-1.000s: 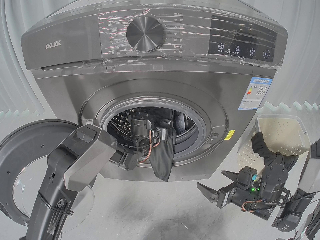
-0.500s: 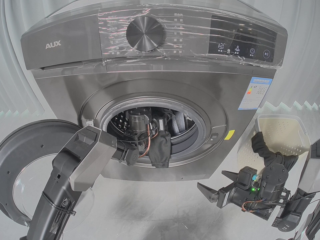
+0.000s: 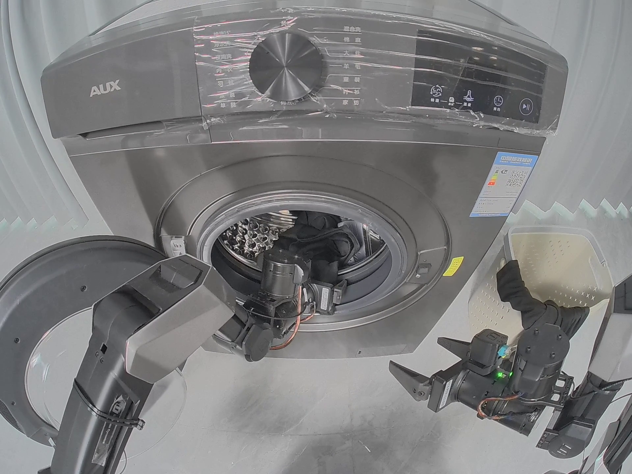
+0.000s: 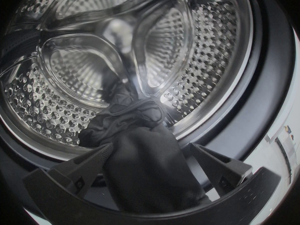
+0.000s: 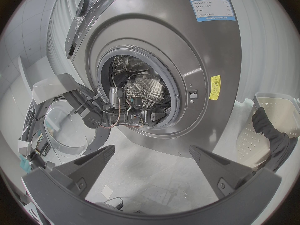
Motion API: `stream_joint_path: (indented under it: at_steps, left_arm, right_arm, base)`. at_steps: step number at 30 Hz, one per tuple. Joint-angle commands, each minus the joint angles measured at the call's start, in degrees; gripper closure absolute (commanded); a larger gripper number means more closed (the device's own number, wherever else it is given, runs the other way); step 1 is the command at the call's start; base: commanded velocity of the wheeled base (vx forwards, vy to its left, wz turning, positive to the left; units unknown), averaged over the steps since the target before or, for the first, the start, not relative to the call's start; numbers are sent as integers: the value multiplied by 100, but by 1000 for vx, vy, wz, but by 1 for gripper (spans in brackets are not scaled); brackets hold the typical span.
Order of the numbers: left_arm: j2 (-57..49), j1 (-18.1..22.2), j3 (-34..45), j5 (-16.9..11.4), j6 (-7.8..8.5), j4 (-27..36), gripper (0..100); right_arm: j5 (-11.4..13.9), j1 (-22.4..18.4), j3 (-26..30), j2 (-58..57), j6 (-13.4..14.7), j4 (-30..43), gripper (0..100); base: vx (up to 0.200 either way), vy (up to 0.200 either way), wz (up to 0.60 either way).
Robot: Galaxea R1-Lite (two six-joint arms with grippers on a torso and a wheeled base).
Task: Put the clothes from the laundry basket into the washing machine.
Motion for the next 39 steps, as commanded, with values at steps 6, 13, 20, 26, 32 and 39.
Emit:
stream_joint_path:
  at_steps: [6, 13, 20, 26, 32, 39]
  left_arm:
    - [152, 44, 55, -21, 133, 4, 100]
    - [135, 62, -130, -21, 107, -57, 100]
    - [469, 255, -1562, 216, 1, -286, 100]
    - [838, 439, -2520, 427, 10, -339, 100]
    - [864, 439, -2494, 418, 1, -347, 100]
    - [838, 439, -2441, 418, -8, -356, 100]
  right_arm:
    - [-1, 8, -10, 8, 1, -3, 0]
    - [-1, 8, -10, 8, 1, -3, 0]
    - [-1, 17, -10, 8, 1, -3, 0]
    - [-1, 8, -10, 8, 1, -3, 0]
    - [-1, 8, -10, 8, 10, -3, 0]
    - [-1, 8, -10, 8, 10, -3, 0]
  base:
    - [0, 0, 0]
    - [0, 0, 0]
    - [0, 0, 0]
    - [0, 0, 0]
    - [0, 0, 0]
    - [0, 0, 0]
